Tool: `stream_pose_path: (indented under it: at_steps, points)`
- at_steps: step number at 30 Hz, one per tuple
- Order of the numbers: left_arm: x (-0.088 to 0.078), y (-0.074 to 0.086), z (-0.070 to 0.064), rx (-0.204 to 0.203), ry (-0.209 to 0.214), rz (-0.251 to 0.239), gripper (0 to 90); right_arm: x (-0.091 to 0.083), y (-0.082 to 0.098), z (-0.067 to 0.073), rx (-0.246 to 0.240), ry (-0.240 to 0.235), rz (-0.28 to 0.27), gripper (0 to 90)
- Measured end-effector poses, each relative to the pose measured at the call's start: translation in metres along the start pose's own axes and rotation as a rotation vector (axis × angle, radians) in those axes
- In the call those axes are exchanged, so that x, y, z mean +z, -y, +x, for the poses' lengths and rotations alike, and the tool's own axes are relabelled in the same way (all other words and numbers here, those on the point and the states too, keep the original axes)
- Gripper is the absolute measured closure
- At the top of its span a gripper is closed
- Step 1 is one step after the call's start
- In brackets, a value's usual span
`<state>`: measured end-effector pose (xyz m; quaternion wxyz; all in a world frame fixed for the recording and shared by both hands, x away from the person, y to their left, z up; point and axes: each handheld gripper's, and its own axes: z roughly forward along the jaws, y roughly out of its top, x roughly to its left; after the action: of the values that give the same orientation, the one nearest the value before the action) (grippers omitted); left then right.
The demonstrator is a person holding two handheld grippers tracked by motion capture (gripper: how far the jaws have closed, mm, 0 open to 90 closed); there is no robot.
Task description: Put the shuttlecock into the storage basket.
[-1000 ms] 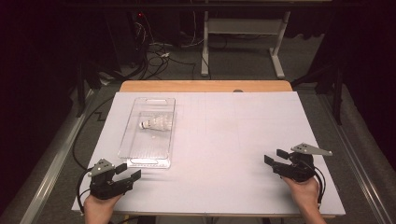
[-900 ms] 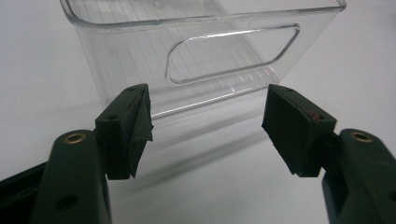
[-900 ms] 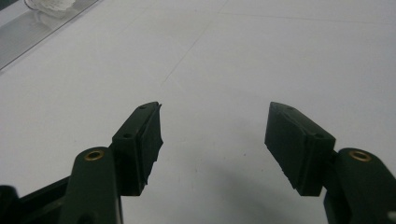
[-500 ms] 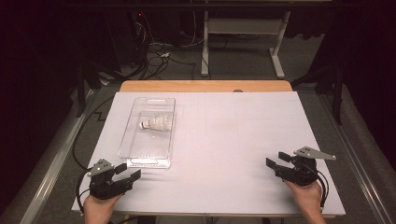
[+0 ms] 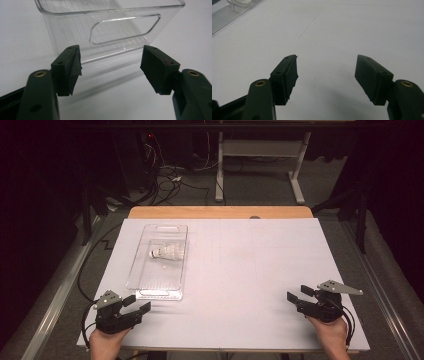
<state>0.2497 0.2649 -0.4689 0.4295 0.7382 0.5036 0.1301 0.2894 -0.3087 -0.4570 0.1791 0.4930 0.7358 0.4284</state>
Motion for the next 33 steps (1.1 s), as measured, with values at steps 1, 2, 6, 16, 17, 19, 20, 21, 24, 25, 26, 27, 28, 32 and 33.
stream_pose_path:
  at_steps: [1,2,6,16,17,19,20,21,24,25,26,27,28,32,33]
  points:
    - [0.0,0.0,0.0002,0.001,-0.001,0.0,33.4,-0.0003,0.0004,0.0001,-0.001,0.0,0.0,35.0]
    - [-0.0002,-0.0001,0.0003,0.0,0.0,0.001,33.4,-0.0004,0.0005,0.0001,-0.002,-0.001,0.0,35.0]
    - [-0.0003,0.0,0.0001,0.0,0.0,0.001,33.4,-0.0015,0.0016,0.0003,0.0,0.0,-0.003,34.9]
    - [-0.0006,0.0001,0.0003,0.001,-0.001,-0.002,33.4,-0.0045,0.0051,-0.0007,0.005,0.003,0.0,34.9]
    - [-0.0007,0.0001,0.0004,0.001,0.001,-0.002,33.4,-0.0047,0.0053,-0.0006,0.004,0.002,-0.001,34.8]
    - [-0.0009,0.0002,0.0004,0.001,0.002,-0.002,33.4,-0.0053,0.0056,-0.0007,0.002,0.002,0.001,34.8]
    - [-0.0009,0.0002,0.0003,0.002,0.002,-0.002,33.4,-0.0056,0.0058,-0.0009,0.001,0.001,-0.001,34.8]
    - [-0.0009,0.0003,0.0002,0.001,0.001,-0.002,33.4,-0.0059,0.0059,-0.001,0.004,0.002,-0.002,34.8]
    - [-0.0007,0.0002,-0.0001,0.0,0.002,-0.003,33.4,-0.0067,0.0064,-0.0023,0.011,0.003,-0.006,34.8]
    - [-0.0007,0.0002,-0.0002,0.0,0.002,-0.003,33.4,-0.007,0.0066,-0.0026,0.018,0.004,-0.008,34.7]
    - [-0.0006,0.0002,-0.0003,0.001,0.002,-0.003,33.4,-0.0071,0.0069,-0.0028,0.019,0.004,-0.008,34.7]
    - [-0.0007,0.0001,-0.0003,0.002,0.003,-0.002,33.4,-0.007,0.0071,-0.0028,0.022,0.004,-0.007,34.7]
    - [-0.0007,0.0001,-0.0003,0.002,0.003,-0.002,33.4,-0.0066,0.0071,-0.0027,0.026,0.003,-0.006,34.6]
    - [-0.0008,0.0,0.0003,0.001,0.002,-0.004,33.4,-0.0052,0.0074,-0.003,0.029,0.0,0.003,34.3]
    - [-0.0008,0.0,0.0004,0.001,0.002,-0.003,33.4,-0.005,0.0075,-0.0036,0.031,0.001,0.002,34.3]
